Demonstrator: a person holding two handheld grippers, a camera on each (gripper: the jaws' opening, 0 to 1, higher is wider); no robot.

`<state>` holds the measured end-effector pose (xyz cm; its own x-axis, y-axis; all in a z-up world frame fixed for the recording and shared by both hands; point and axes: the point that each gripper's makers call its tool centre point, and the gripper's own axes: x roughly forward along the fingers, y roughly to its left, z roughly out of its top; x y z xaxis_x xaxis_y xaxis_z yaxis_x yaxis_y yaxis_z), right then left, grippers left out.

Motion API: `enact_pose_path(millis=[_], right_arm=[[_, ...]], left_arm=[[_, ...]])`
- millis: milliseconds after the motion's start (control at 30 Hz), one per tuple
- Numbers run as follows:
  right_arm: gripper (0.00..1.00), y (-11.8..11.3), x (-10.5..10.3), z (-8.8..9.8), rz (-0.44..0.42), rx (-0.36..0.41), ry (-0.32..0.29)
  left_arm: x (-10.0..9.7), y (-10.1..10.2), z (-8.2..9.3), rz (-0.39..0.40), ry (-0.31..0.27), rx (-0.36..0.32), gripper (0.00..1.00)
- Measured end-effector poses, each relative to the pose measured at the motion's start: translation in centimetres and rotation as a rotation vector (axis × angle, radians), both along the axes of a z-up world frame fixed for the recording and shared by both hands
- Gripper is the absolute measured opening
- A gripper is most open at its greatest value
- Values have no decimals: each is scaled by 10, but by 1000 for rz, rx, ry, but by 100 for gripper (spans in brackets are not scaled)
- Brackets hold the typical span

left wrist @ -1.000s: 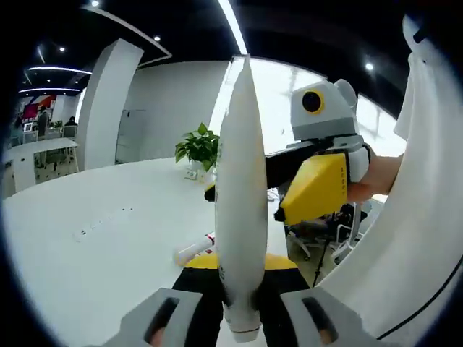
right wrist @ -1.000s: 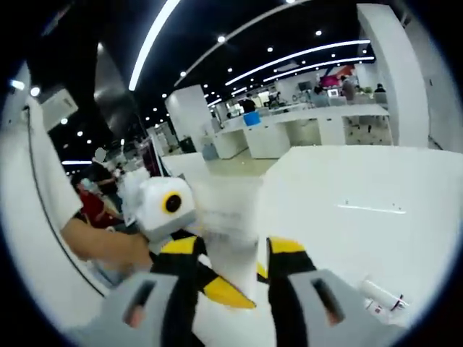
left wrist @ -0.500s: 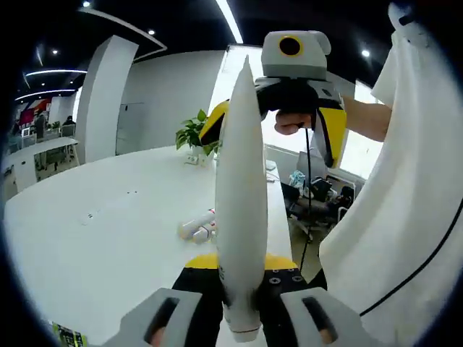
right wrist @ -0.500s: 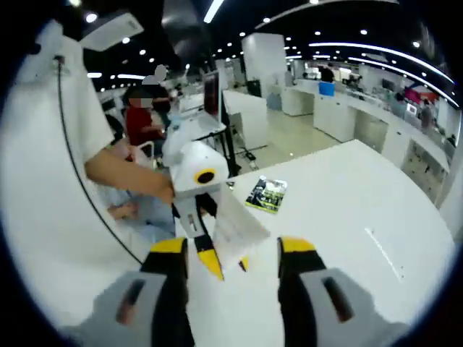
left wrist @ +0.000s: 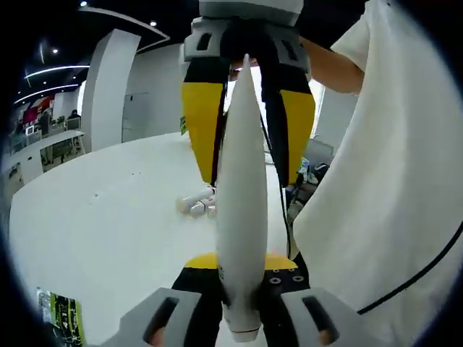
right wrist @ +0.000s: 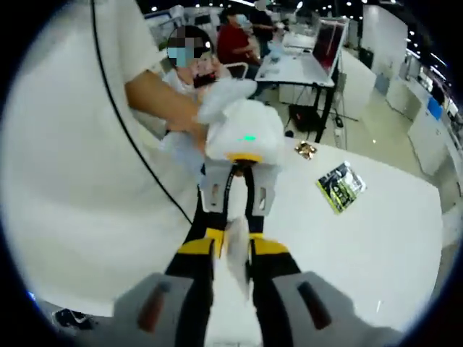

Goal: Arrange the skincare products in the storage area until every visible bottle or jar stands upright without overlapping.

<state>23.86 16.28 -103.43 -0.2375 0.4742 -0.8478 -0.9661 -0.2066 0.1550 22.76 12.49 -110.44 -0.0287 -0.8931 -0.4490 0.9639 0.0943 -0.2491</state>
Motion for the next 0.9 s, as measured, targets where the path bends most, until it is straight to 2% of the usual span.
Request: enact_pose_path(millis=[67,100,300,567,900], right_arm=[[12,2,1,-3,27,-17,-10],[11,5,-3,-5,38,-25,14],[7,20,-7,-8,71,-49,22],[5,29,-15,-21,80,-87,-7],[4,39,-25,-31,71,-108,-35]], left_arm=[[-1,2,0,6,-3,0,17],[-2,5,0,20,-3,3,17],[-3,17,-2,81,6,-14,18],[-7,28,-17,124,-16,10,21],[-12,37,-27,160,10,-7,23]])
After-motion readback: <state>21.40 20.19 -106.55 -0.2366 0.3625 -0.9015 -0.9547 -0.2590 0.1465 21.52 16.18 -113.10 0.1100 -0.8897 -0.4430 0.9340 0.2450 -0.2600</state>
